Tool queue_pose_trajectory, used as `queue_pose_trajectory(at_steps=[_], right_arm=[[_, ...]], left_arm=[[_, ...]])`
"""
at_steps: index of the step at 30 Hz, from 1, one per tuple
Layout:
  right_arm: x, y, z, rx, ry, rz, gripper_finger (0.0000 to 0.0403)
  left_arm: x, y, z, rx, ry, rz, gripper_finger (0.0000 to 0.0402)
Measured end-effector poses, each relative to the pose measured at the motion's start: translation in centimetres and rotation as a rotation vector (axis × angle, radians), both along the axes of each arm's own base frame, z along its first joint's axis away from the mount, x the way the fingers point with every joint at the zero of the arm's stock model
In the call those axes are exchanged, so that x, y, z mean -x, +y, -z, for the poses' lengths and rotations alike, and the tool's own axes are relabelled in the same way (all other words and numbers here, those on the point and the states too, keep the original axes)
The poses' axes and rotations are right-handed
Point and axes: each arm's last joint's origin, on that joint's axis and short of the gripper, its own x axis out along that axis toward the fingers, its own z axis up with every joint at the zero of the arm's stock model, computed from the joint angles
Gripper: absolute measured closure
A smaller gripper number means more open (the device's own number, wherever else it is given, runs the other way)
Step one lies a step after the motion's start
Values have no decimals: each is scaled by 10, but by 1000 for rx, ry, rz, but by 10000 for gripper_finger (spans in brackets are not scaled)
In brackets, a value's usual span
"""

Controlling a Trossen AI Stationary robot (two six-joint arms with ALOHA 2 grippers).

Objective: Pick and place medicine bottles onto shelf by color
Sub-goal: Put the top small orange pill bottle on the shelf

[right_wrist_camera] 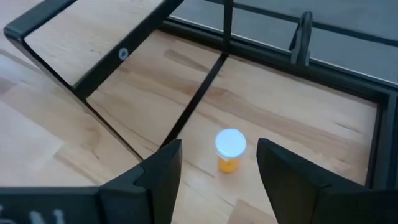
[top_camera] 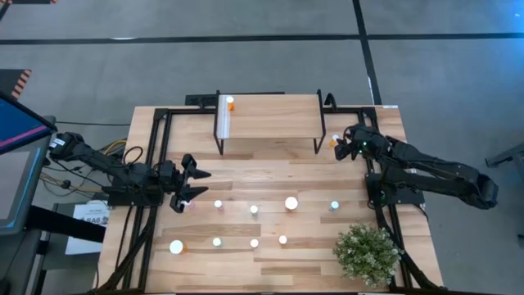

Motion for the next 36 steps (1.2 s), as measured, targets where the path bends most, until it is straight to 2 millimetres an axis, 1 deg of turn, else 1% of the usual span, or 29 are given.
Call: queue_pose_trajectory(at_steps=[4,10,14,18,28,36], right_arm=[[0,0,6,-6,2,3,171],[1,1,27,-20,-13,17,171],[2,1,34,-14,-20,15,171],[1,1,36,3,-16,2,171],[1,-5,32,62,-28,8,171],[-2,-13,40,-1,5,7,171]], left_arm=[[0,0,0,-1,1,0,189],[0,0,0,0,1,0,189],[0,0,0,-1,-1,-11,189],[0,1,0,1,-4,-19,189],[0,1,-1,-13,-4,-24,189],[0,1,0,-10,-4,-24,189]])
